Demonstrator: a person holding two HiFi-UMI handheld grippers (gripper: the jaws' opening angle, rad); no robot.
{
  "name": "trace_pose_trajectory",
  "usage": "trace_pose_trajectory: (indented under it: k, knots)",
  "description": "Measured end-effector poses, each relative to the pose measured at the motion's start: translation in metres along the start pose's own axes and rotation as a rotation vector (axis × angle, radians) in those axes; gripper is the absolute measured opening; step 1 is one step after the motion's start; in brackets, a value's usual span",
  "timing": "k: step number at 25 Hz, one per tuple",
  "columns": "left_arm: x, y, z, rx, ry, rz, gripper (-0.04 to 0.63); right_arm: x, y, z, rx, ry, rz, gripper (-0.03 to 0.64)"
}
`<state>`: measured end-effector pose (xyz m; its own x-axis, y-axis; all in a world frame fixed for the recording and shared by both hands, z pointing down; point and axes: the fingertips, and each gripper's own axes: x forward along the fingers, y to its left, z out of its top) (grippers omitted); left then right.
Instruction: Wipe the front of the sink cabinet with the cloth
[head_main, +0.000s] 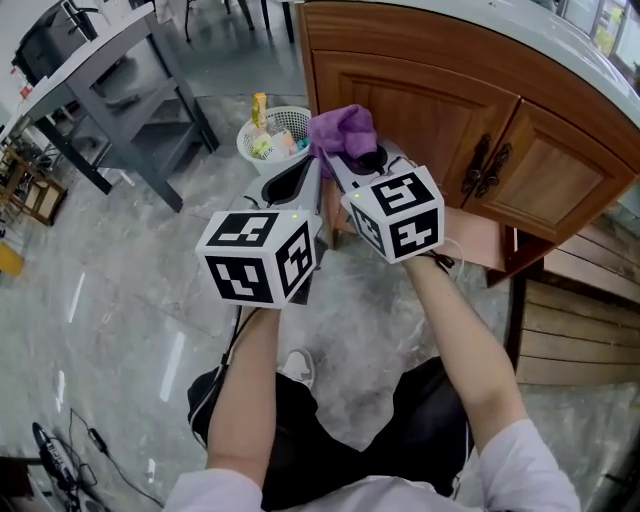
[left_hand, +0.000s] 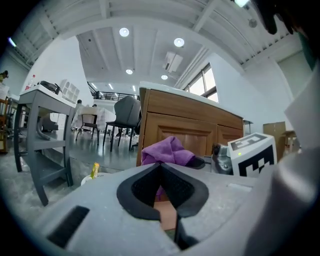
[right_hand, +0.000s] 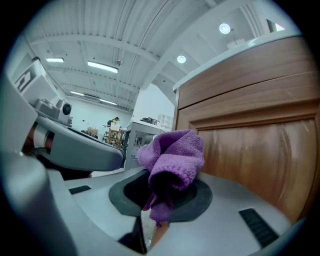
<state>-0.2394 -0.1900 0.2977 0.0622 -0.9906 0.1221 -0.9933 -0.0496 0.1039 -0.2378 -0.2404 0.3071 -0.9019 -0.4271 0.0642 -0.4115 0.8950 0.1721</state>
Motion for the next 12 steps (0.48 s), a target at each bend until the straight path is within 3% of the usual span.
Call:
trace_pose_trajectory:
  k: [6,12]
  knots:
    - [0.008,-0.016,0.008,0.004,-0.025,-0.030,0.006,-0.020,-0.013,-0.003,-0.053,0.007,-0.040,0.072]
    - [0.018,-0.033,0.004,0.018,-0.014,-0.061,0.006,-0.049,-0.038,-0.009,-0.006,0.005,-0.103,0.072]
